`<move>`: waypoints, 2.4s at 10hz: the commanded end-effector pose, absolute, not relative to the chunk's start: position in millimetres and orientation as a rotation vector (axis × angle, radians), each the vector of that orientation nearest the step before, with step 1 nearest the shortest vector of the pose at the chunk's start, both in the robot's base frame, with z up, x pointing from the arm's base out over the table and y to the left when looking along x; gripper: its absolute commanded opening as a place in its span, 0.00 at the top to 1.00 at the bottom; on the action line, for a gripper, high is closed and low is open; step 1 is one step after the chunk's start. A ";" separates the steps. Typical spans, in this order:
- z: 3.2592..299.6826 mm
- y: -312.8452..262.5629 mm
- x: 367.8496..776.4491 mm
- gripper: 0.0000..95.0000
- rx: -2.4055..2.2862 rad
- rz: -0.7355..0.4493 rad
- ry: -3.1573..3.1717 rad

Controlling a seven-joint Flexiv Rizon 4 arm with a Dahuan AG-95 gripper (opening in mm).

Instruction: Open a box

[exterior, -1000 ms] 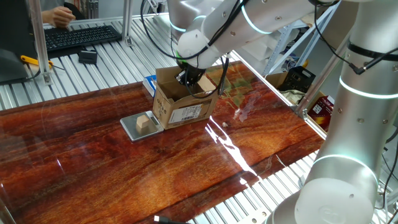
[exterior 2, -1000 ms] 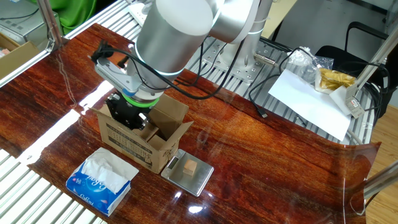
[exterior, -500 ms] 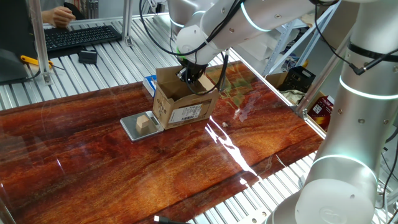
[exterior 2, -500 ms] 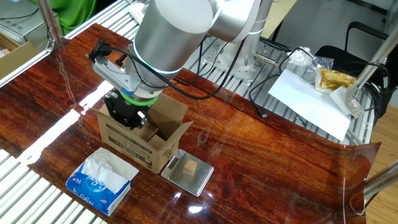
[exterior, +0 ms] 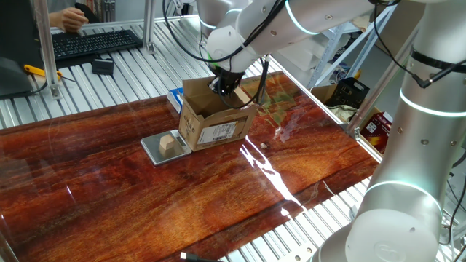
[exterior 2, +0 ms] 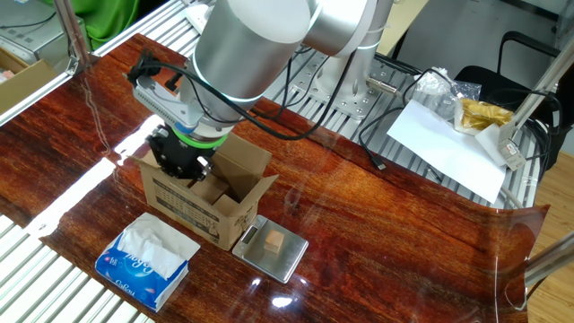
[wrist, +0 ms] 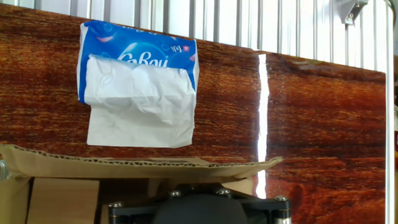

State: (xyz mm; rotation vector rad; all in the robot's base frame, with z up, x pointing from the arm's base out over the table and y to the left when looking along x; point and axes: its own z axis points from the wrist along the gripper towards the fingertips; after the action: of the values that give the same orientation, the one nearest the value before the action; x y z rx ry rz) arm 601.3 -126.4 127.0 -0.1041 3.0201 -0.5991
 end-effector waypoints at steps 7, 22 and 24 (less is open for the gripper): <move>133.9 -131.1 606.4 1.00 -0.110 -0.591 3.038; 153.9 -153.1 633.2 1.00 -0.205 -0.604 3.073; 154.6 -156.5 635.6 1.00 -0.216 -0.604 3.072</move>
State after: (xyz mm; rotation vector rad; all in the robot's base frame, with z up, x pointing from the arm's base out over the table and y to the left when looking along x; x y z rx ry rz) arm 635.9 -157.2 154.3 -0.2169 3.0732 -0.6021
